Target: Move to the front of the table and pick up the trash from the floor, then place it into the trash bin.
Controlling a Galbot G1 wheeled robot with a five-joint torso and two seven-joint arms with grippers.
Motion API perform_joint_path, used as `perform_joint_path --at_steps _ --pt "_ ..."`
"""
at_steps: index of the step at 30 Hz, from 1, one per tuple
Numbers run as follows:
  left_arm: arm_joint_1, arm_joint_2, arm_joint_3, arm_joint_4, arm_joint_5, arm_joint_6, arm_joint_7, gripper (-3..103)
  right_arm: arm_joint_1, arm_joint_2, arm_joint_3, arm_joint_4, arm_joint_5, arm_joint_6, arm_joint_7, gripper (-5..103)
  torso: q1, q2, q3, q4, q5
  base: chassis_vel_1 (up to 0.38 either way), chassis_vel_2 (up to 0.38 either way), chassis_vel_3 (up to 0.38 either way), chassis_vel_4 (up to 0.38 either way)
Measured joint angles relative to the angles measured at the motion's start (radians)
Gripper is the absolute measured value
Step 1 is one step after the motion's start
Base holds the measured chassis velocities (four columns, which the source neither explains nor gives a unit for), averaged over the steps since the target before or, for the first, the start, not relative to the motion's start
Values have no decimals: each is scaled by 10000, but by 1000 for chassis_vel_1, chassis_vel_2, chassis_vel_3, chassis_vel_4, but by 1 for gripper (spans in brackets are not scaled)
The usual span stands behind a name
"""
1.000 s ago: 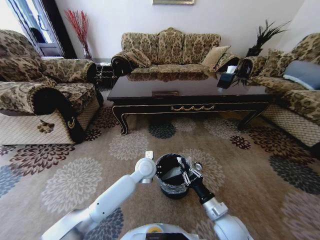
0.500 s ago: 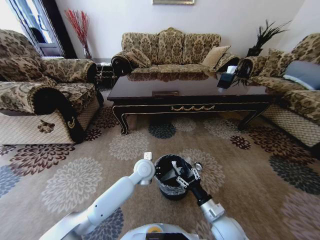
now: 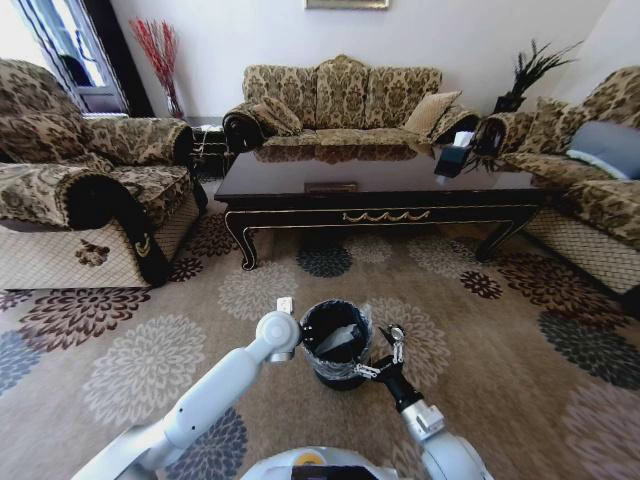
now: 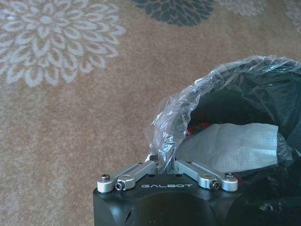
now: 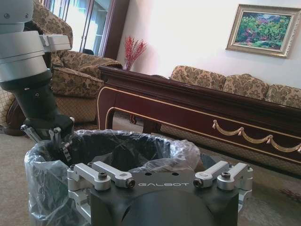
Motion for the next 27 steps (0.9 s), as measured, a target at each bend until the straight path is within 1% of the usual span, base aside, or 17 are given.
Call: perform_joint_path --at_steps 4,6,8,11,13,16,18,19,21,22,23,24,25,27 --pt "285 239 -748 85 -23 75 85 0 -10 -137 82 16 103 -4 6 100 1 0 0 0 -1 0 0 0 0" --pt "365 323 -931 96 -20 99 102 0 29 -175 83 14 152 -10 16 100 0 0 0 0 -1 0 0 0 0" --pt "536 492 -1293 134 10 160 141 0 130 -223 91 -9 286 -36 64 100 0 0 0 3 0 0 0 0 0" --pt "819 650 -1700 130 26 222 216 0 427 -243 63 -151 629 -189 228 100 1 0 0 0 -2 0 0 0 0" --pt "897 679 -1779 120 39 231 238 0 545 -237 43 -237 735 -248 296 100 0 0 0 0 -1 0 0 0 0" --pt "1251 810 -2051 57 152 242 309 0 1165 -139 -67 -1043 1124 -424 552 100 0 0 0 0 -1 0 0 0 0" --pt "1307 834 -2091 43 160 241 321 0 1248 -125 -76 -1178 1150 -434 575 100 0 0 0 1 0 0 0 0 0" --pt "1489 906 -2242 -46 178 245 352 0 1574 -101 -116 -1652 1281 -486 641 100 0 -1 0 0 0 0 0 0 0" --pt "1754 1080 -2501 -150 175 265 422 0 2138 -118 -265 -2220 1961 -779 792 100 0 0 0 0 2 0 0 0 0" --pt "1754 1080 -2501 -150 175 265 422 0 2138 -118 -265 -2220 1961 -779 792 100 0 0 0 0 2 0 0 0 0" --pt "1869 1178 -2635 -156 185 267 437 0 2433 -142 -382 -2425 2611 -1064 912 100 0 0 0 2 0 0 0 0 0" --pt "1937 1241 -2718 -163 189 266 447 0 2652 -144 -464 -2610 3014 -1230 991 100 0 0 0 2 -1 0 0 0 0" --pt "1937 1241 -2718 -163 189 266 447 0 2652 -144 -464 -2610 3014 -1230 991 100 0 0 0 2 -1 0 0 0 0" --pt "2047 1359 -2849 -227 191 267 485 0 3170 -125 -566 -3229 3483 -1419 1084 100 0 0 0 6 0 0 0 0 0"
